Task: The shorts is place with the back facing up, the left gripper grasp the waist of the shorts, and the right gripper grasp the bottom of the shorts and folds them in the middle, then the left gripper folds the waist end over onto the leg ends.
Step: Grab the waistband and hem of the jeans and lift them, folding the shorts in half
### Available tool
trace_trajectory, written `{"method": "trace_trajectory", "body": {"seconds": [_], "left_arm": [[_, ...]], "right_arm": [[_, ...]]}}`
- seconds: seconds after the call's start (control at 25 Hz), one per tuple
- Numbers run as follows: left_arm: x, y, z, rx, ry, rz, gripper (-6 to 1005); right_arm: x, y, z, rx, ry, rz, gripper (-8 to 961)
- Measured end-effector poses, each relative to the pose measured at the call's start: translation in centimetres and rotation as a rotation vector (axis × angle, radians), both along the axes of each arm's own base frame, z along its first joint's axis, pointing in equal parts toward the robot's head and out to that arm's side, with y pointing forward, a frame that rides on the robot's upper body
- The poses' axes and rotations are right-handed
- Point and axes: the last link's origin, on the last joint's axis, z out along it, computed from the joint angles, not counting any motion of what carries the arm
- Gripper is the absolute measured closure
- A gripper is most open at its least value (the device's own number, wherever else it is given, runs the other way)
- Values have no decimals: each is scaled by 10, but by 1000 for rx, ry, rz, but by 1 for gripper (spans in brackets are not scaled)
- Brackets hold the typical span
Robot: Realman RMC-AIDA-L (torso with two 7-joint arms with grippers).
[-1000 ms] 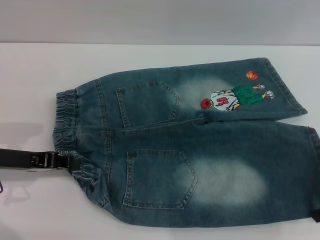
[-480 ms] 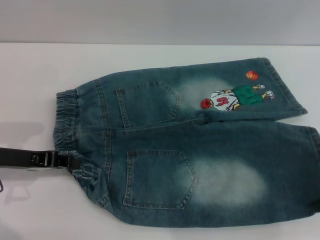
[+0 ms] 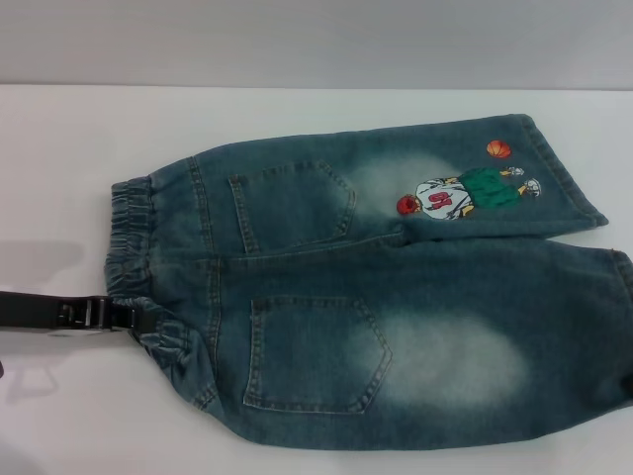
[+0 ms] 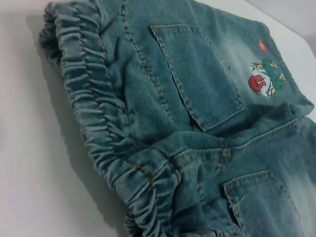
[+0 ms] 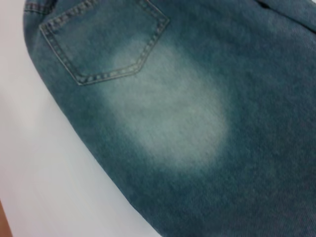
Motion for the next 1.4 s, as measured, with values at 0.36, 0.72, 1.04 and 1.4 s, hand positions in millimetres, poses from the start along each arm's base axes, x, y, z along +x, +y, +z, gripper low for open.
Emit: {"method": "trace_trajectory", "body": {"seconds": [0.36, 0.72, 1.04, 1.4], "left_arm": [[-4, -1, 4, 26, -1, -12, 954], [-13, -2, 15, 158, -30, -55, 954], [-20, -5, 20, 244, -33, -82, 954], [-31, -15, 36, 386, -62, -115, 954]], "right_arm": [[-8, -4, -6, 41, 120, 87, 954], [-17, -7, -12, 140, 313, 202, 954], [-17, -11, -11, 294, 446, 301, 954], [-14, -16, -12, 442, 562, 371, 954]]}}
